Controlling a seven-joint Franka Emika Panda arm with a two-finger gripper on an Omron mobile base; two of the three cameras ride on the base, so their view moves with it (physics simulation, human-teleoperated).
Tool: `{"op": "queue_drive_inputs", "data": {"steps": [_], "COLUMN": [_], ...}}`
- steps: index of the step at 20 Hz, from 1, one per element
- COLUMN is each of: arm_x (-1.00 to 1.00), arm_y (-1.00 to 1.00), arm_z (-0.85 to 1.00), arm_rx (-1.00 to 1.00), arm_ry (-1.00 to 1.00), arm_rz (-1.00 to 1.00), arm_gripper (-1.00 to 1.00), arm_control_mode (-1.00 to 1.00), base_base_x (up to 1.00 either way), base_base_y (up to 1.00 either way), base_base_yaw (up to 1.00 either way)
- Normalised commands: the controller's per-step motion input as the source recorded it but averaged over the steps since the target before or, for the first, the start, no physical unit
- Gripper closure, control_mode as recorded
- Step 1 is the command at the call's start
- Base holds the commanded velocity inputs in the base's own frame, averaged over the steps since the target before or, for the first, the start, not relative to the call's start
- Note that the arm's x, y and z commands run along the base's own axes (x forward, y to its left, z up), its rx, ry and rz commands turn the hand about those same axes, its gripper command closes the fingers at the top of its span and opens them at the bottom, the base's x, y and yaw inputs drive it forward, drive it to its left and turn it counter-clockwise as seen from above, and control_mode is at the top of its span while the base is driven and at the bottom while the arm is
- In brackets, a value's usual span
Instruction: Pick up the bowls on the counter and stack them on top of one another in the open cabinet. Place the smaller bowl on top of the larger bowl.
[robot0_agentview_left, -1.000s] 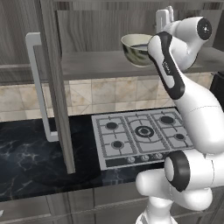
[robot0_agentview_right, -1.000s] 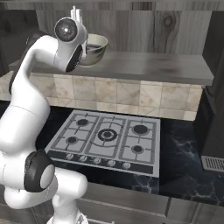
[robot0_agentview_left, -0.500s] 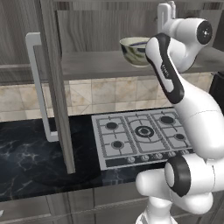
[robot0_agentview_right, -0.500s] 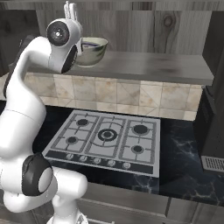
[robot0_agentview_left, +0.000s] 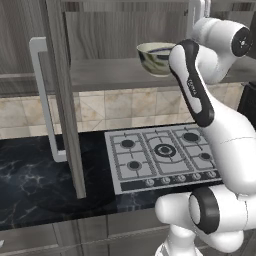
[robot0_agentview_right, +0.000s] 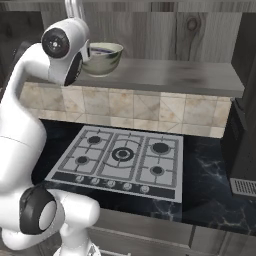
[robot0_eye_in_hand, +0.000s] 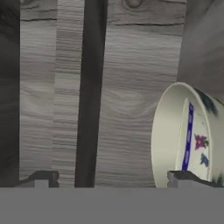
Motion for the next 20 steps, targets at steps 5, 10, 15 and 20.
{"op": "queue_drive_inputs", "data": {"steps": [5, 10, 15, 20], "arm_x": [-0.59, -0.61, -0.58, -0.62], "arm_y": [-0.12, -0.16, -0.14, 0.0], "arm_z": [0.17, 0.16, 0.13, -0.05], "arm_rx": [0.03, 0.05, 0.06, -0.01], "arm_ry": [-0.01, 0.05, 0.1, 0.03], "arm_rz": [-0.03, 0.0, 0.0, 0.0], "arm_gripper": [-1.0, -1.0, -1.0, -1.0], "arm_control_mode": [-1.0, -1.0, -1.0, -1.0], "base_base_x": [0.0, 0.0, 0.0, 0.0], "base_base_y": [0.0, 0.0, 0.0, 0.0], "base_base_yaw": [0.0, 0.0, 0.0, 0.0]}}
